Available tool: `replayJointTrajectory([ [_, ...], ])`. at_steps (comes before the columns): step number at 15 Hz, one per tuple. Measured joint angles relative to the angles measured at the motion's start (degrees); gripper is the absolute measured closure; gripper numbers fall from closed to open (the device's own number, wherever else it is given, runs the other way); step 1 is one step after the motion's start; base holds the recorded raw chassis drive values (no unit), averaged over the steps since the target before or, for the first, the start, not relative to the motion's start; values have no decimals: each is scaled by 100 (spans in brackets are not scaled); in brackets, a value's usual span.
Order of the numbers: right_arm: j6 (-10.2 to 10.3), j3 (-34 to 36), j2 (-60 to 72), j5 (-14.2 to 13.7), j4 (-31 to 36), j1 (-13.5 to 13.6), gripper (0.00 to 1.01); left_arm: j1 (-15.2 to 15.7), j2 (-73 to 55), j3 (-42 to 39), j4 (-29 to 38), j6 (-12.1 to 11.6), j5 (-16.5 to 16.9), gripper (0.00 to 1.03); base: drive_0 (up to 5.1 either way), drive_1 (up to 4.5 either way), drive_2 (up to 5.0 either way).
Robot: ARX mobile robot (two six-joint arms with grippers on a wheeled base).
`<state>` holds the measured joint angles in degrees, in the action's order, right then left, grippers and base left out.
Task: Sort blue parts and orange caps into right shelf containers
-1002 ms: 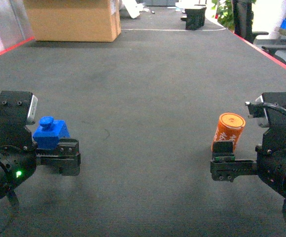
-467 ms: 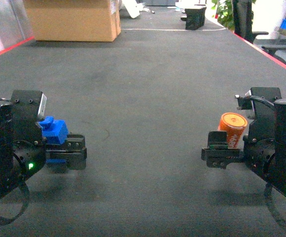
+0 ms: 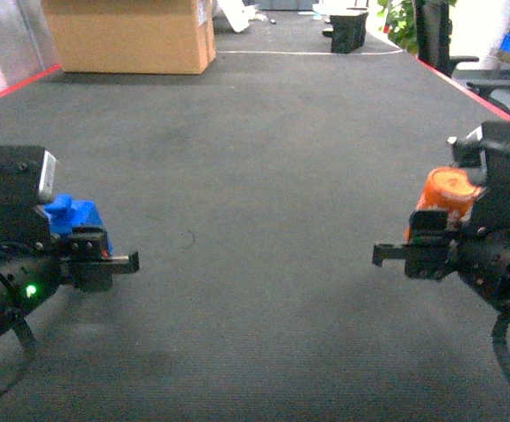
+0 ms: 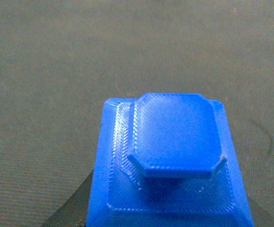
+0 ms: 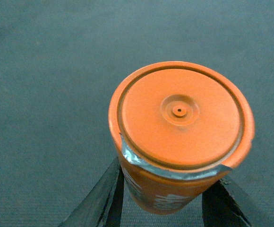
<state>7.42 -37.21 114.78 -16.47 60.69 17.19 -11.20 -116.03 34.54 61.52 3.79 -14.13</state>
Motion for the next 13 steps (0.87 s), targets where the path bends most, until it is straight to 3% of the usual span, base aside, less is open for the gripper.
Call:
replayJointTrajectory([
  [1, -144, 688, -1182, -157, 337, -2, 60, -142, 1104, -525, 516, -197, -442, 60, 0, 0, 0],
  [4, -476, 1749, -3084, -459, 68, -4, 60, -411, 2857, -1456, 675, -577, -1062, 60, 0, 0, 0],
  [7, -643, 2553, -5471, -782, -1043, -4, 60, -855, 4865, -2181, 81, -804, -1792, 60, 0, 0, 0],
  [10, -726, 3099, -8109, -1316, -2833, 363, 60, -1576, 7053, -2677, -1023, -1054, -2712, 60, 0, 0, 0],
  [13, -758, 3126, -8771, -1550, -3357, 487, 60, -1784, 7521, -2688, -1362, -1073, -2861, 60, 0, 0, 0],
])
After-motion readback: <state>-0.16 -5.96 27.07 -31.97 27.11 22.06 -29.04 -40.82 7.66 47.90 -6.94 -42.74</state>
